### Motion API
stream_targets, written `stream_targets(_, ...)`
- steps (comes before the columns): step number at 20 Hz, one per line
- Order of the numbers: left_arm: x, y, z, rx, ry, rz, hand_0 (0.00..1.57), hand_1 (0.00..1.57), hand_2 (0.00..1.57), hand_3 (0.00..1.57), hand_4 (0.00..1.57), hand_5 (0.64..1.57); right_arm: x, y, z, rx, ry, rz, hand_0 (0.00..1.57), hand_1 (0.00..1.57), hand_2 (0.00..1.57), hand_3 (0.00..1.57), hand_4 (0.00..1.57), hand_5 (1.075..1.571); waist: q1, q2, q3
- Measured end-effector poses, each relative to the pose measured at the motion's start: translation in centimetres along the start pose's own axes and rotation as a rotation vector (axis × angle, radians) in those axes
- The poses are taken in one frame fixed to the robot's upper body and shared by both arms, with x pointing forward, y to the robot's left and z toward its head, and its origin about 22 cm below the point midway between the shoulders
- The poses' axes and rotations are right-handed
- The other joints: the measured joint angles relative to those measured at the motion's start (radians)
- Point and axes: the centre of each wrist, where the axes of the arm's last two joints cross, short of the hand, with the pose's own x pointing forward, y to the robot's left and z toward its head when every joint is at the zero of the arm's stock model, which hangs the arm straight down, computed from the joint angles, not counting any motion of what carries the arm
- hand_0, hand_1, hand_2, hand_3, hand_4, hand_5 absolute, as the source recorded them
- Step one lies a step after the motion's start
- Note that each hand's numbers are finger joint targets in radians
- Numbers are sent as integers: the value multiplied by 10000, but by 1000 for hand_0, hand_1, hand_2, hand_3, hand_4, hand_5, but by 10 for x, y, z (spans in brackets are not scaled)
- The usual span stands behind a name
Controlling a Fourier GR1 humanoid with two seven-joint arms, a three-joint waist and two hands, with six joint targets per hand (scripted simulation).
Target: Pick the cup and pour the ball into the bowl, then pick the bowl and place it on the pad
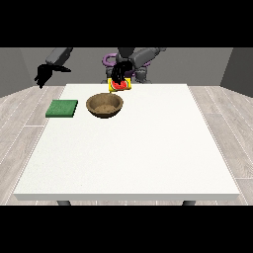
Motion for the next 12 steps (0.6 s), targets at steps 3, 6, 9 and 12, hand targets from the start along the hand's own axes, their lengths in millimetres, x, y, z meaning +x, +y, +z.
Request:
stream_targets(3,5,9,-7,-191,-622,-861,614,614,1571,1571,1232,1387,-2,4,-1,-7,-40,-41,0,0,0,71,0,1519,48,22,2)
stream_targets(6,8,21,-18,-275,-1085,-1924,970,970,1571,1571,1214,1419,-4,-1,2,23,79,-98,0,0,0,117,0,1518,25,-65,4)
stream_targets(9,6,32,-29,-327,-1462,-3032,1546,1546,1571,1571,1197,1457,-9,2,4,36,242,-102,0,0,0,191,0,1515,17,-226,6)
stream_targets(12,9,44,-35,-358,-1750,-3641,1543,1543,1571,1571,1206,1462,-14,-2,11,-88,346,-107,0,0,0,198,0,1518,119,-364,3)
